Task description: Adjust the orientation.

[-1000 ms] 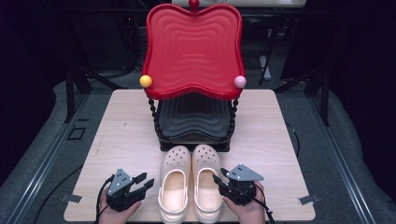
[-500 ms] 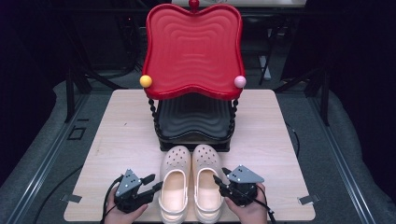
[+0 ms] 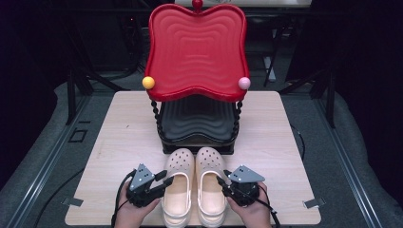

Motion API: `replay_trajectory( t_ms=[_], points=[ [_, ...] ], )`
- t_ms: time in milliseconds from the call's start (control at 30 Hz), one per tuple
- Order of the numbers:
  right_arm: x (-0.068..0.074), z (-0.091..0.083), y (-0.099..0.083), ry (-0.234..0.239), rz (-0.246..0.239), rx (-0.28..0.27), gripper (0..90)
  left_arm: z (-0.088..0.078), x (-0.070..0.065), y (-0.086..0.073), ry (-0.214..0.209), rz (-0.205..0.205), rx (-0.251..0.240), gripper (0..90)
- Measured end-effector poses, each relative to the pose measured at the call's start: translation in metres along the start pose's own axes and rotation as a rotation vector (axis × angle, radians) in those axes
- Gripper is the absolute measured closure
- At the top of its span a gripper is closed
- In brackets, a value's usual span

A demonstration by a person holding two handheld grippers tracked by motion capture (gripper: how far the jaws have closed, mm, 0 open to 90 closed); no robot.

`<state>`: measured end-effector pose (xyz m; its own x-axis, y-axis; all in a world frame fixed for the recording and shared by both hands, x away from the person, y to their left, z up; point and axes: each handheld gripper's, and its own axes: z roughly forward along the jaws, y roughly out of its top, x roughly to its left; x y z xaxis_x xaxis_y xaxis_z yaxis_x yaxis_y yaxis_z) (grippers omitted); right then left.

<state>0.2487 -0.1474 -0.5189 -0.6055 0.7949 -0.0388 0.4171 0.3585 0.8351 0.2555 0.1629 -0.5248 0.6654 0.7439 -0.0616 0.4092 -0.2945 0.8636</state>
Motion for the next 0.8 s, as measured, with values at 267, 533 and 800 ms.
replay_trajectory(
  t_ms=[267,533,800],
  points=[
    [0.001,0.007,0.0,-0.015,-0.023,0.014,69.9,0.01,-0.005,-0.001,0.029,0.027,0.01,67.1],
    [0.005,0.012,0.0,-0.025,-0.056,0.035,71.4,0.013,-0.006,-0.003,0.054,0.046,0.01,67.1],
    [0.004,0.02,0.004,-0.022,-0.067,0.032,66.3,0.017,-0.005,0.001,0.061,0.054,0.02,64.3]
  ],
)
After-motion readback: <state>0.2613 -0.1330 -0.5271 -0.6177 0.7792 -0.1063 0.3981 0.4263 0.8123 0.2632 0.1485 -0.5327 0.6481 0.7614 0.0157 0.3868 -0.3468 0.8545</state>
